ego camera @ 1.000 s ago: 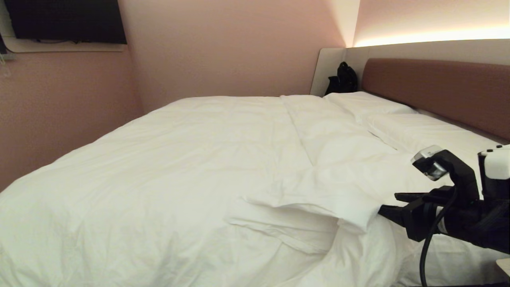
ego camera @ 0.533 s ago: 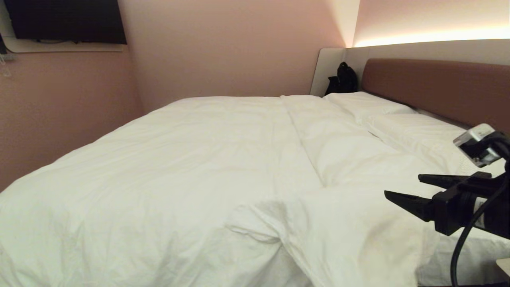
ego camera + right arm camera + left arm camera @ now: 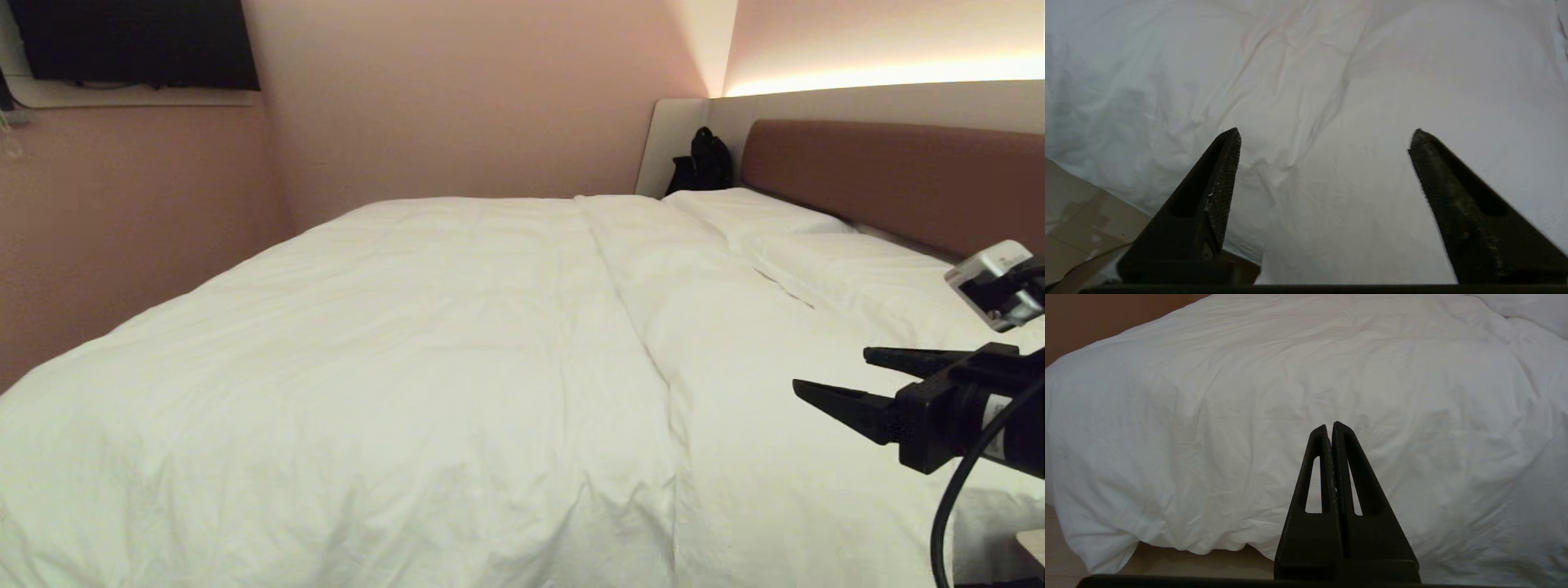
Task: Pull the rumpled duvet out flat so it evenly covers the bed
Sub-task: Flatten the corners of the folded blanket
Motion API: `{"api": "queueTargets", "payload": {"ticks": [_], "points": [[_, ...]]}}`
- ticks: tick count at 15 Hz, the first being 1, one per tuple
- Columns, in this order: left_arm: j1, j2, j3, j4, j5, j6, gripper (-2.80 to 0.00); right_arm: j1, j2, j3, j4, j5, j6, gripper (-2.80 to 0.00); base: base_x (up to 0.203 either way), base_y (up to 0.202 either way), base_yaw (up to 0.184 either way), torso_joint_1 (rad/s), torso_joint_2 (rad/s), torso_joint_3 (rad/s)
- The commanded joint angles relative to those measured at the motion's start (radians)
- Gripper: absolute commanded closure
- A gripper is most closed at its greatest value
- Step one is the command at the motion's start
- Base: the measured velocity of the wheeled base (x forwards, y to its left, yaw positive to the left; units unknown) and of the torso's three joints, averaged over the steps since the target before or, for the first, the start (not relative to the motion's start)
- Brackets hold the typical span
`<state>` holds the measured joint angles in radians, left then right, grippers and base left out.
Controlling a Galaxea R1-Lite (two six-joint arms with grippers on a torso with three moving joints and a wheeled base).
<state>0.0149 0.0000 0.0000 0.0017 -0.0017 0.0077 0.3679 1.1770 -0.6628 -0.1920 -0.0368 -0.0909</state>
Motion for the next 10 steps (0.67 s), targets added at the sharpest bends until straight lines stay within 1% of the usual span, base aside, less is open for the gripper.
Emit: {"api": "queueTargets", "payload": {"ticks": [1, 4, 6, 9, 10], "points": [[0.000, 0.000, 0.000, 0.000, 0.000, 0.000, 0.00, -0.001, 0.009, 0.008, 0.002, -0.005, 0.005, 0.00, 0.000, 0.000, 0.000, 0.000, 0.00, 0.000], [0.000, 0.000, -0.001, 0.000, 0.000, 0.000, 0.00, -0.022, 0.004, 0.056, 0.003, -0.019, 0.008, 0.00, 0.000, 0.000, 0.000, 0.000, 0.00, 0.000], [0.000, 0.000, -0.001, 0.001, 0.000, 0.000, 0.00, -0.074, 0.009, 0.095, 0.003, -0.046, 0.010, 0.00, 0.000, 0.000, 0.000, 0.000, 0.00, 0.000], [0.000, 0.000, 0.000, 0.000, 0.000, 0.000, 0.00, -0.217, 0.043, 0.128, 0.000, -0.039, 0.028, 0.00, 0.000, 0.000, 0.000, 0.000, 0.00, 0.000], [0.000, 0.000, -0.002, 0.000, 0.000, 0.000, 0.00, -0.278, 0.081, 0.128, -0.004, -0.031, 0.034, 0.00, 0.000, 0.000, 0.000, 0.000, 0.00, 0.000]]}}
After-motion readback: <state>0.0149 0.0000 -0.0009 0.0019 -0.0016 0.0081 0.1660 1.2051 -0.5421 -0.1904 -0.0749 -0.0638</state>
